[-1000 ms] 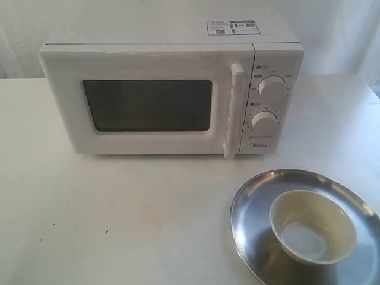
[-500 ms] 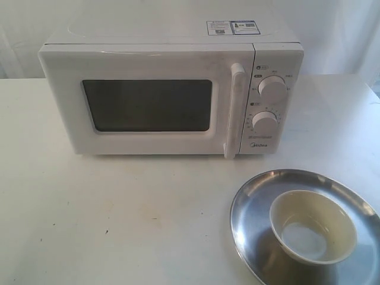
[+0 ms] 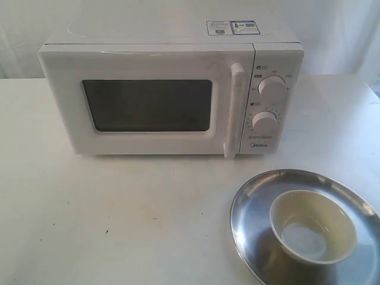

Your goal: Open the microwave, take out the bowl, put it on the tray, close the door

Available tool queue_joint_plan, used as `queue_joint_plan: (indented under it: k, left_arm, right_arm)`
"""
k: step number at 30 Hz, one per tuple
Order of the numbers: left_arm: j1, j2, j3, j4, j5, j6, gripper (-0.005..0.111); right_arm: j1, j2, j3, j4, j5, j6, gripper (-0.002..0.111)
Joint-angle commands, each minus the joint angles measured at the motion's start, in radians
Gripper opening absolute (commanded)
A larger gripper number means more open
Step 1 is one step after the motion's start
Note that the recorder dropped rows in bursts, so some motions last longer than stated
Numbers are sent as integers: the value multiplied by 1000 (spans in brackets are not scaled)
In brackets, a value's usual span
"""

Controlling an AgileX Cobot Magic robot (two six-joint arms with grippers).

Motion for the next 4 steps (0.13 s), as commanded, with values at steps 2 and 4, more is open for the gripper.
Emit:
queue_joint_plan:
  k: [2, 4]
  left_arm:
    - [0, -2, 3, -4, -2, -6, 0]
    - [0, -2, 3, -4, -2, -6, 0]
  right_arm:
    - [-4, -7, 5, -3, 4, -11, 0]
    - [-4, -7, 5, -3, 4, -11, 0]
